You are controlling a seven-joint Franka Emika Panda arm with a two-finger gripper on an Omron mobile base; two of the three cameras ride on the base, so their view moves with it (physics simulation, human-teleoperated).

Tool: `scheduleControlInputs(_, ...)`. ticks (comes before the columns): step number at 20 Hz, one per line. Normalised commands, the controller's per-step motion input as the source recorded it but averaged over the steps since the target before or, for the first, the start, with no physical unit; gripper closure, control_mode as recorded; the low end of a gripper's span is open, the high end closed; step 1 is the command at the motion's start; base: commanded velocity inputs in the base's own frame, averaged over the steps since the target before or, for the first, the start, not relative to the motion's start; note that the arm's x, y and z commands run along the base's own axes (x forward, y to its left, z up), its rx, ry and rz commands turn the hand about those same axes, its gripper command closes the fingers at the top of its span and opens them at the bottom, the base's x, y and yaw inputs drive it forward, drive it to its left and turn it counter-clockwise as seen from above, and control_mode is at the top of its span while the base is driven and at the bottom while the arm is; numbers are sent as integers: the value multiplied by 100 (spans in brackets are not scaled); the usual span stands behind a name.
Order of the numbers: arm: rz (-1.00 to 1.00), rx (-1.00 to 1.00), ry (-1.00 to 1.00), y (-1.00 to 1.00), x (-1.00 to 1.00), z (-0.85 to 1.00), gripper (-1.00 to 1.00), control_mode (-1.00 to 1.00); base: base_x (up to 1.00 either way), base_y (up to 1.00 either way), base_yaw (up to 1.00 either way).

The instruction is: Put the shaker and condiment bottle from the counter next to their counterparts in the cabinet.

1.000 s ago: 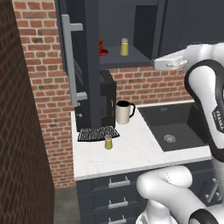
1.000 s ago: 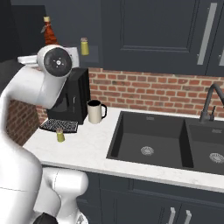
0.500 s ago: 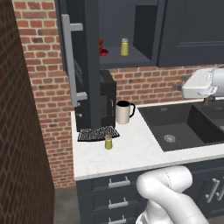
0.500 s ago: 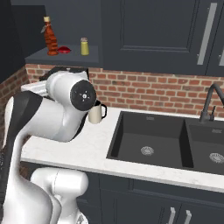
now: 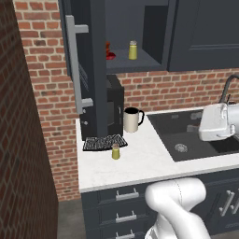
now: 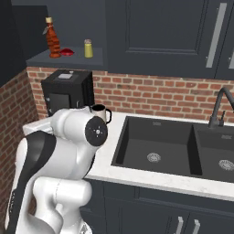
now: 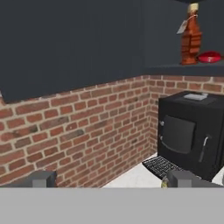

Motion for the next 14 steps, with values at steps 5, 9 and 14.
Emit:
scheduleControlInputs(5, 0, 0, -1, 14, 0, -59, -100, -100, 0, 0, 0)
scheduleControlInputs(9, 2, 0, -6, 7, 0, -74, -100, -100, 0, 0, 0)
scheduleControlInputs(14, 6, -1, -8, 24, 10, -81, -100, -100, 0, 0, 0)
